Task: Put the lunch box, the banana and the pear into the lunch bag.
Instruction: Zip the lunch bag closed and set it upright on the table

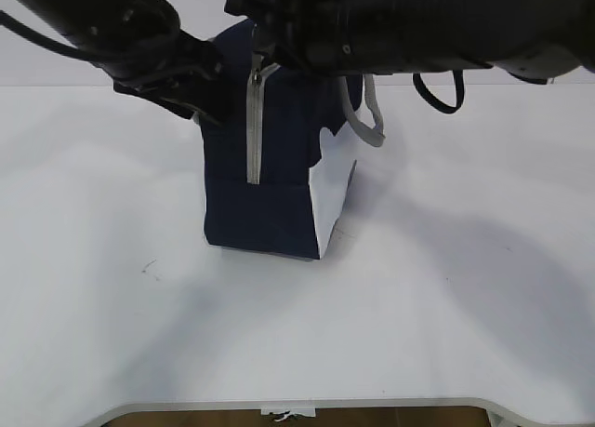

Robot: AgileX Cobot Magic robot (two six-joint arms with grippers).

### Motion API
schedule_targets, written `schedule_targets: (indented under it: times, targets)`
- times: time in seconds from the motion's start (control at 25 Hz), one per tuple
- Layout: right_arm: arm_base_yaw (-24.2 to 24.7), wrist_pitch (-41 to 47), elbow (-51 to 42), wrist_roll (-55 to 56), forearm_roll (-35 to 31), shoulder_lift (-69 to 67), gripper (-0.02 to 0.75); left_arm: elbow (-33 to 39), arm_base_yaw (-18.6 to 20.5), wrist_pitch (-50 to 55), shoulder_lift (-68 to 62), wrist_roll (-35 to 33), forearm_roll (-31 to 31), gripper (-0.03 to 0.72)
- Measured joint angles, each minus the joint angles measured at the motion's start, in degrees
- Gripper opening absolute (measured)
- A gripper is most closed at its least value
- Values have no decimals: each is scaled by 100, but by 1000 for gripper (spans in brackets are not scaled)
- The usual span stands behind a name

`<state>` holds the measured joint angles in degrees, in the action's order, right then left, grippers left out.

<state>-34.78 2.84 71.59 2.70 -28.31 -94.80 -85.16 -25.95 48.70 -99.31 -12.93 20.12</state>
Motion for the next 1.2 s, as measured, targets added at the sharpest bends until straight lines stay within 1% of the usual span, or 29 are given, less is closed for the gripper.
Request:
schedule_targets:
  times: [0.08, 0.12, 0.24, 0.28, 0.32, 0.4, 0.48, 0.6, 0.68, 0.8, 1.0, 1.2]
  targets:
    - [0, 0, 0, 0, -4, 0, 1, 0, 0, -130, -37, -109, 71, 343]
    - [0, 0, 0, 0, -4, 0, 1, 0, 0, -158, -52, -156, 116, 302]
    - [0, -8, 0, 0, -4, 0, 1, 0, 0, -188, -64, -221, 138, 104]
    - [0, -8, 0, 0, -4, 0, 1, 12, 0, -188, -64, -239, 138, 49]
    - [0, -8, 0, 0, -4, 0, 1, 12, 0, -148, -64, -285, 138, 19]
    - [0, -8, 0, 0, -4, 0, 1, 12, 0, -11, -64, -476, 138, 1]
    - [0, -8, 0, 0, -4, 0, 1, 12, 0, 193, -64, -606, 32, -2]
    - [0, -8, 0, 0, -4, 0, 1, 12, 0, 477, -53, -682, -418, -3]
    - [0, -8, 57, 0, -4, -4, 1, 12, 0, 633, 12, -695, -838, -3]
    - [25, -8, 208, -34, -4, -13, 1, 12, -12, 910, 100, -701, -1252, -3]
    - [282, 39, 301, -74, -4, -26, 1, 12, -12, 1210, 313, -709, -1404, -4]
    - [726, 116, 346, -82, -4, -130, 1, 12, -12, 1515, 510, -709, -1441, -4]
